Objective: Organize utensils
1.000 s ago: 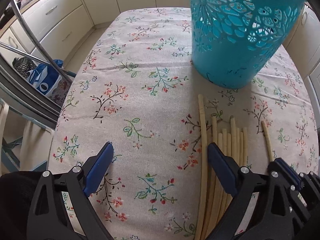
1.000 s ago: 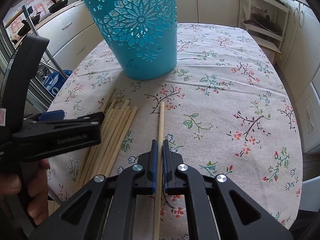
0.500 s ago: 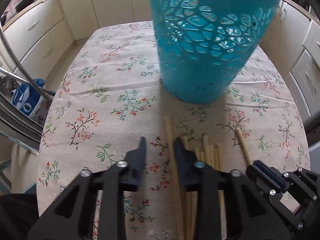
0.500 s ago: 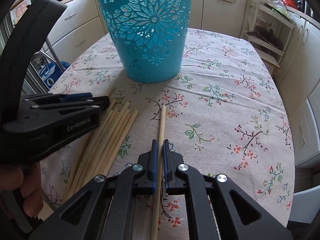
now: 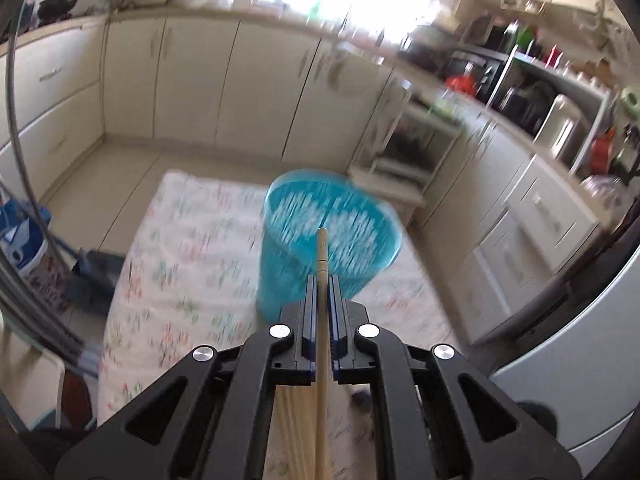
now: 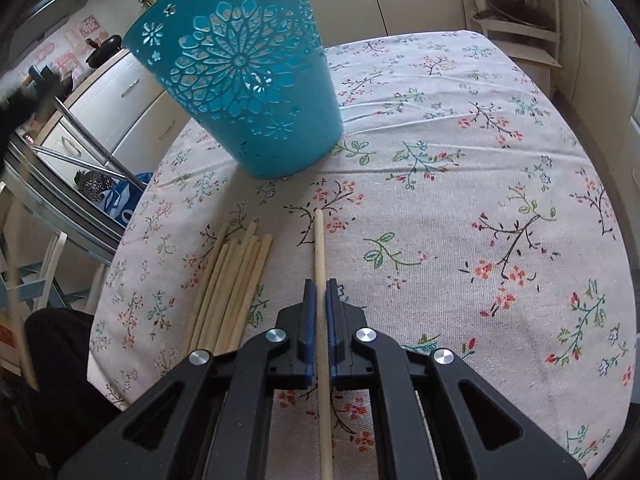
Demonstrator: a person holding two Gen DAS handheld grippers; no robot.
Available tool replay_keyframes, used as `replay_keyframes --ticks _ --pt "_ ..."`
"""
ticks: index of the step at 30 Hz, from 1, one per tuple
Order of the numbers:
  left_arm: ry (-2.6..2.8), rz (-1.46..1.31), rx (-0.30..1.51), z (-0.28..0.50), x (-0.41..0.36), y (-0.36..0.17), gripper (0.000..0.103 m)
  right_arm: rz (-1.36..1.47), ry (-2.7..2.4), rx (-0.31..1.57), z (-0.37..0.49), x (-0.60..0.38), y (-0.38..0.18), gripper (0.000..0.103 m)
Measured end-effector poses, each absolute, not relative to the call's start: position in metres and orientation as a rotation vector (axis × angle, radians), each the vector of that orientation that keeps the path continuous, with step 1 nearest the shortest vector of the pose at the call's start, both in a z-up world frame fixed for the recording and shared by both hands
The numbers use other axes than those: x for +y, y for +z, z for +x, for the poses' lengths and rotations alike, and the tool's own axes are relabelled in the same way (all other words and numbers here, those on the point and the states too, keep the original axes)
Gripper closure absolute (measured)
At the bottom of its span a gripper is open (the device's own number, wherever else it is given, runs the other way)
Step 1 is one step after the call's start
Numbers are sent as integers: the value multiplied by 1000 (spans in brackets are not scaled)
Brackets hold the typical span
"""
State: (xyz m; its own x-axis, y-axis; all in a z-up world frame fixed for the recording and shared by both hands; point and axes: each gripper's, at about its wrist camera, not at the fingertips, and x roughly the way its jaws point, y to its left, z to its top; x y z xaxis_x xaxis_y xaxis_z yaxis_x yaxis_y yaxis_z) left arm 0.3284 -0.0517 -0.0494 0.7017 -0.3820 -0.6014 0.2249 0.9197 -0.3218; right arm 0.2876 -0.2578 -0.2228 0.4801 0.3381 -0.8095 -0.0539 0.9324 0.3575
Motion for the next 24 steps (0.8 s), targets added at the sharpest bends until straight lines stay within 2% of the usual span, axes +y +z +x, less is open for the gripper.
replay_keyframes --ticks 5,16,24 --pt "-356 -231 580 355 -71 -6 98 335 252 1048 288 -262 -224 97" --pt "-164 -208 365 435 -102 10 98 337 259 1041 286 -266 -223 97" --pt "-81 -172 479 465 -104 -31 98 251 250 1036 286 -257 -220 97"
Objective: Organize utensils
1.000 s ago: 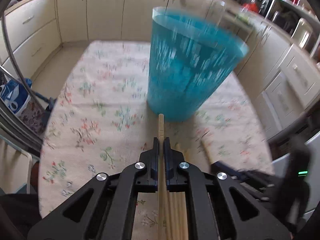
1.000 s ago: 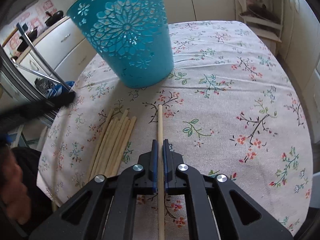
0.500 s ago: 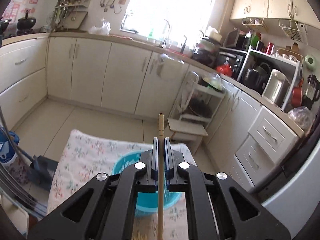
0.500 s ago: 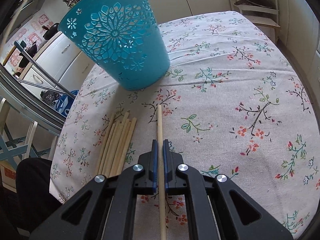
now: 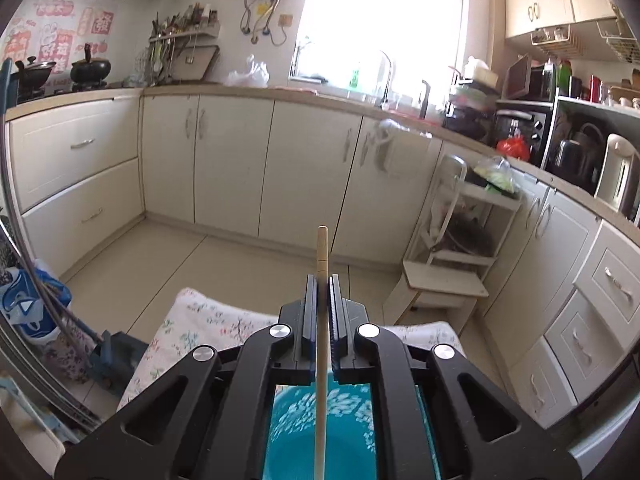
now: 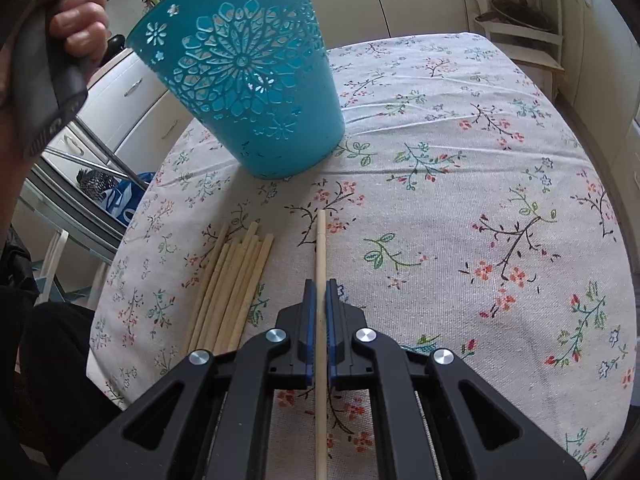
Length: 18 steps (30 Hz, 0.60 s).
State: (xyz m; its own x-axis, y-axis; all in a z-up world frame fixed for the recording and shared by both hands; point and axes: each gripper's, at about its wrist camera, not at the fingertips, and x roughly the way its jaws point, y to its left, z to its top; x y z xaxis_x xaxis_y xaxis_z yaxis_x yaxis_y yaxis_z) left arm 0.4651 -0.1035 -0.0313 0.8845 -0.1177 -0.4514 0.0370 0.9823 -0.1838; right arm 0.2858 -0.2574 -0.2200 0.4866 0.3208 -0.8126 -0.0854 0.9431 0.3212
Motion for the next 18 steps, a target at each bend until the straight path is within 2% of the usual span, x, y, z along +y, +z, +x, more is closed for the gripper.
replay_keyframes --ticks 9,11,13,15,18 --pt "-97 -126 584 443 -93 -68 96 158 247 1024 285 -247 -219 97" --pt "-111 -114 607 437 -90 -71 88 121 245 1014 284 -243 -218 97" --pt "-101 -105 612 428 -84 -70 63 63 239 999 282 -237 -217 97" --pt "-84 -110 599 416 -76 -67 51 6 232 987 280 -231 -216 97" --pt "-71 -129 577 393 -57 -61 40 62 234 1005 280 -239 -215 97"
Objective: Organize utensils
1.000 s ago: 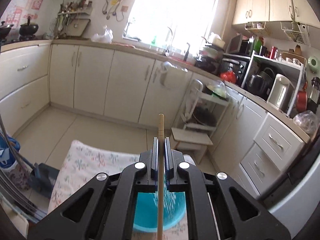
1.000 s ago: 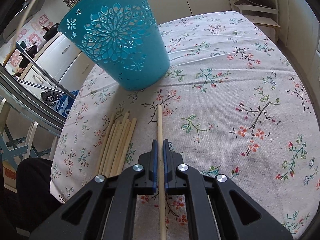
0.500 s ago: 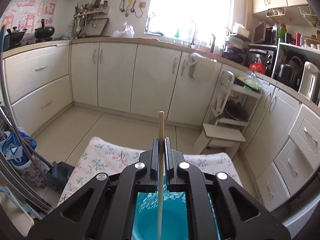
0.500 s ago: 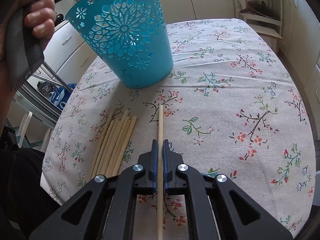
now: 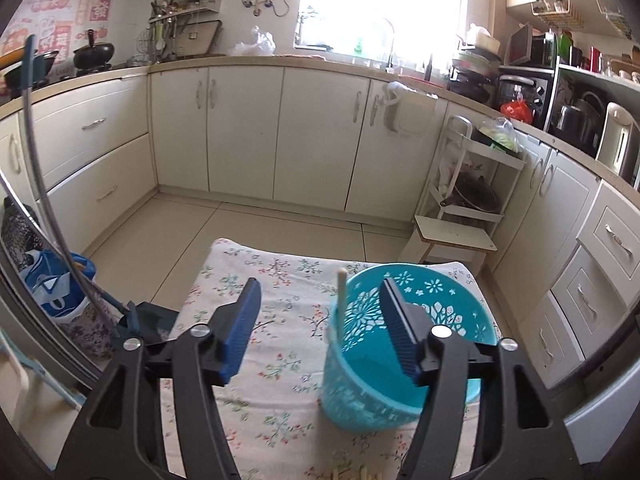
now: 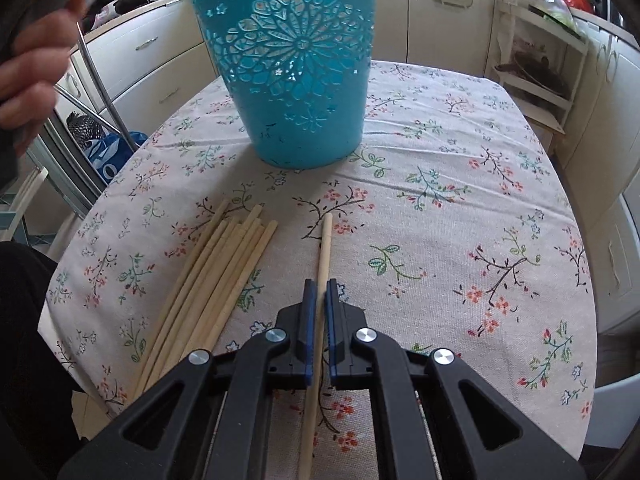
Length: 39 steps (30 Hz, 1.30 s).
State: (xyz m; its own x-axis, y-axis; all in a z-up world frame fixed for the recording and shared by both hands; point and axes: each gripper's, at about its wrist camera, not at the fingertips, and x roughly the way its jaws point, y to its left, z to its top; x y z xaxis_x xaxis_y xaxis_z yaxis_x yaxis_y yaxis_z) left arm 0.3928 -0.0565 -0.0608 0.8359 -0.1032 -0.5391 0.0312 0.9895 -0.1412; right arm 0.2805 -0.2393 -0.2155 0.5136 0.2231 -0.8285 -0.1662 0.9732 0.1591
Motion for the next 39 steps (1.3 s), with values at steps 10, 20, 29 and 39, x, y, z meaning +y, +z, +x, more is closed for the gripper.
replay_keyframes --ticks 10,20,29,39 --pt "-9 -216 555 348 11 -81 29 457 376 702 276 -294 -103 97" --pt "-18 -252 605 346 17 -111 28 464 274 288 364 -265 6 97" --pt "-17 -280 636 352 24 -122 26 409 127 277 403 -239 -26 97" --pt "-26 -278 656 353 23 -125 25 321 160 388 373 -241 -53 88"
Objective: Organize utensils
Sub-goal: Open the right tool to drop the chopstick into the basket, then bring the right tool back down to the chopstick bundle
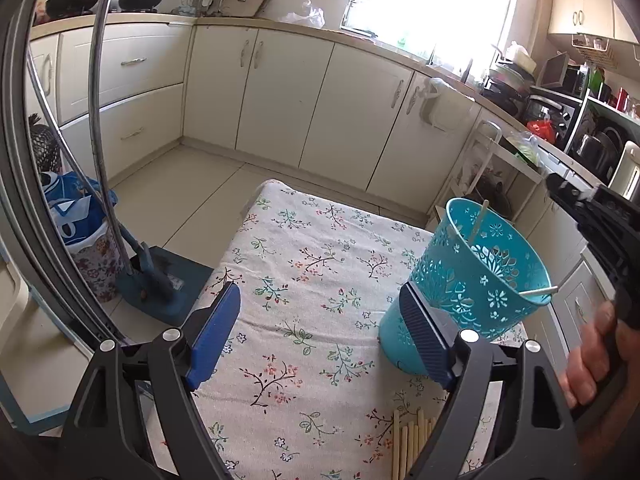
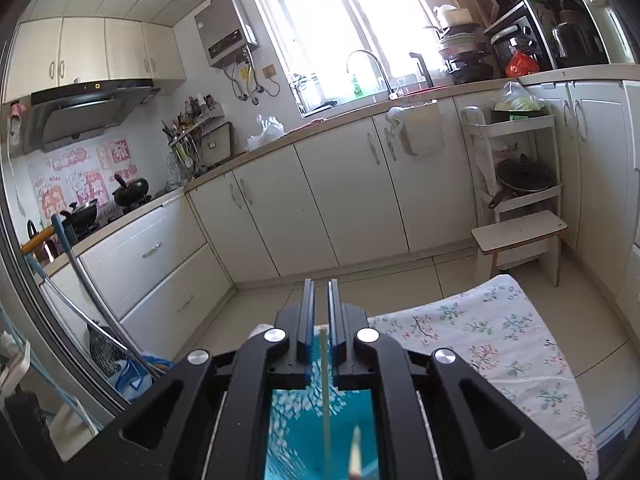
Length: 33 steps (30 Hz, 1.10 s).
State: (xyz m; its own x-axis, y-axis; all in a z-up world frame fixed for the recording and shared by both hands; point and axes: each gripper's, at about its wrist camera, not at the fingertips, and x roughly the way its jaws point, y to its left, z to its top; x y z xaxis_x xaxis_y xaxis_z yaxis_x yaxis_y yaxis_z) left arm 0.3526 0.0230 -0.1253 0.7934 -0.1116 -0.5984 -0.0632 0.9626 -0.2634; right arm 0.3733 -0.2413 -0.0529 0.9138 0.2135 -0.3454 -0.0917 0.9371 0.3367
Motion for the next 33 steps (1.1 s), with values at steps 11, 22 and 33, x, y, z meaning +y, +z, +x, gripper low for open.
replay_keyframes --ticks 11,22,33 --pt "-19 -261 763 343 16 -143 22 193 219 709 253 -231 -131 82" --pt "-7 -224 894 309 7 -181 20 149 227 959 263 -201 -213 84" --pt "-50 -105 958 309 -22 -199 19 36 173 959 266 -202 -215 88"
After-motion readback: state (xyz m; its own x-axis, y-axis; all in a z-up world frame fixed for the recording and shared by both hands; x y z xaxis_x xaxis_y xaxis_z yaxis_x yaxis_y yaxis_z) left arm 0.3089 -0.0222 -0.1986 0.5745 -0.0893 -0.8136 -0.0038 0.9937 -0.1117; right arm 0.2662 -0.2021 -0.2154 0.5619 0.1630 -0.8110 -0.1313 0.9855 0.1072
